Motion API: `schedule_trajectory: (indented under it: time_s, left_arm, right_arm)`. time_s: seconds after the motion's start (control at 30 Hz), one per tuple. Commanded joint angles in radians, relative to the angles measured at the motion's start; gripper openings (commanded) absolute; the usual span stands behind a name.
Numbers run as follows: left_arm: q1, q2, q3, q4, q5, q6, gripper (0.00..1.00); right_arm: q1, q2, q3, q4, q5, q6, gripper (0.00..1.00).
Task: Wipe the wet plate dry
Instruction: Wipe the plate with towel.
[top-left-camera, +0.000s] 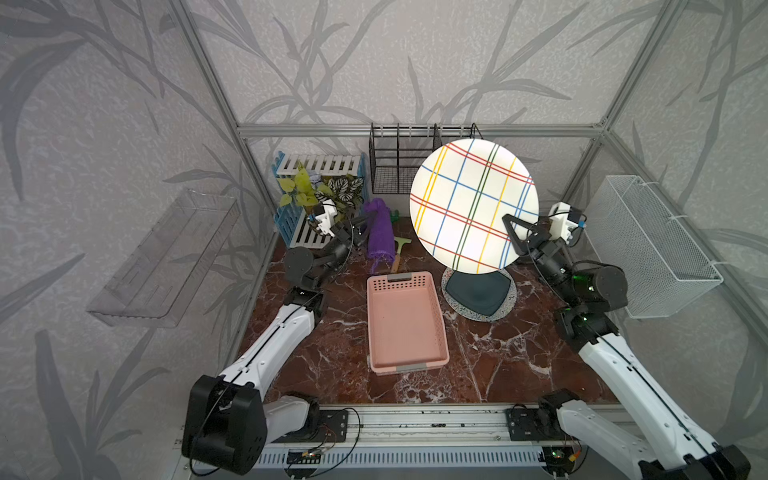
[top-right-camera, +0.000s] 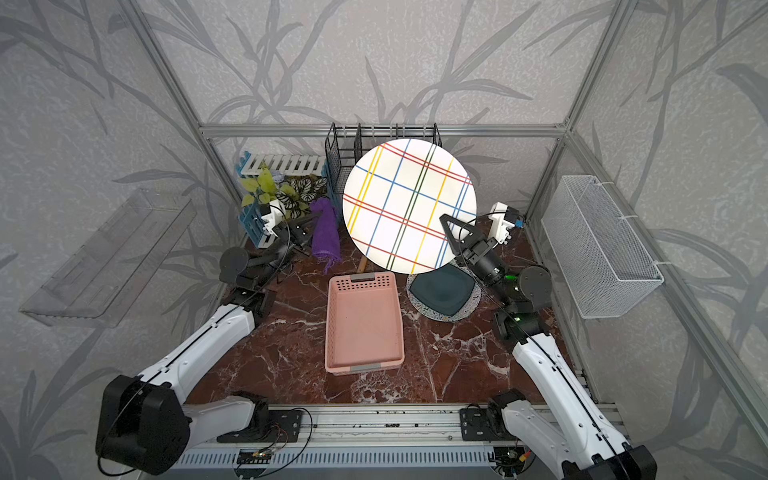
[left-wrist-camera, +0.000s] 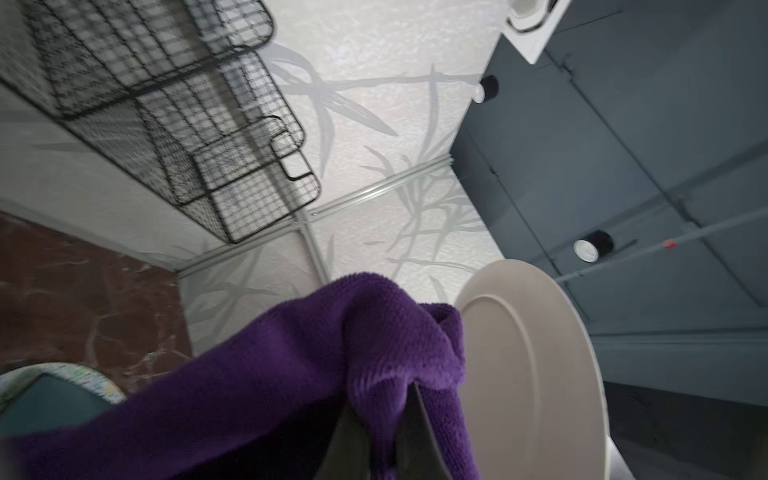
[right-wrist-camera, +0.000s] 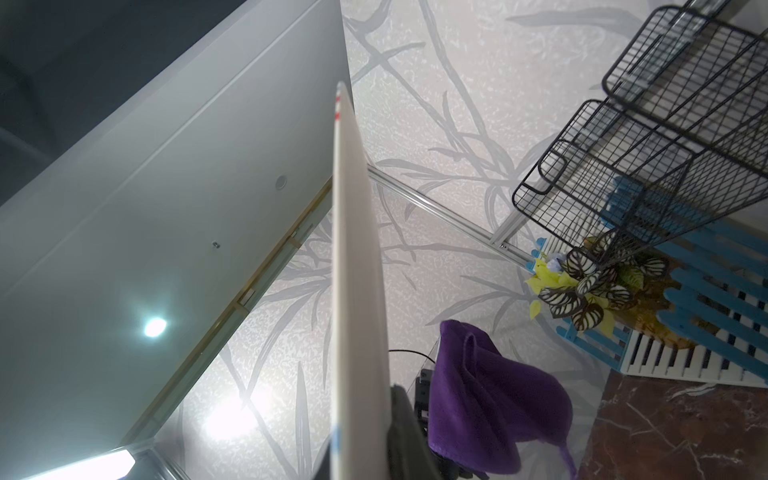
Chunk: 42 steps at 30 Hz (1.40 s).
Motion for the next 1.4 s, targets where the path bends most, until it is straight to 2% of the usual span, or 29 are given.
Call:
schedule_trajectory:
  time_s: [0.0, 0.33, 0.53, 0.7, 0.83, 1.03, 1.13, 1.37]
  left_arm:
    - [-0.033, 0.026, 0.062, 0.300, -0.029, -0.223, 0.00]
    - [-0.154, 0.077, 0.105, 0.369, -0.123, -0.269, 0.00]
    - [-0.291, 0.099, 0.103, 0.413, -0.137, -0.239, 0.00]
    - [-0.287, 0.075, 0.072, 0.456, -0.192, -0.242, 0.00]
    - [-0.250, 0.101, 0.104, 0.510, -0.238, -0.288, 0.00]
    - [-0.266, 0.206, 0.252, 0.534, -0.234, -0.320, 0.00]
    - [-0.299, 0.247, 0.303, 0.541, -0.215, -0.321, 0.00]
    - [-0.474, 0.281, 0.293, 0.591, -0.264, -0.281, 0.00]
  right_arm:
    - [0.060, 0.023, 0.048, 0.102, -0.012, -0.024, 0.00]
    - [0.280, 0.194, 0.104, 0.164, 0.022, -0.083, 0.00]
    - [0.264, 0.293, 0.195, 0.151, 0.098, -0.091, 0.00]
    - [0.191, 0.303, 0.227, 0.136, 0.144, -0.065, 0.00]
    - [0.160, 0.237, 0.166, 0.125, 0.134, -0.074, 0.00]
    - [0.259, 0.191, 0.106, 0.149, 0.087, -0.120, 0.00]
    - [0.335, 0.206, 0.105, 0.134, 0.124, -0.156, 0.00]
    - [0.324, 0.298, 0.188, 0.152, 0.209, -0.154, 0.00]
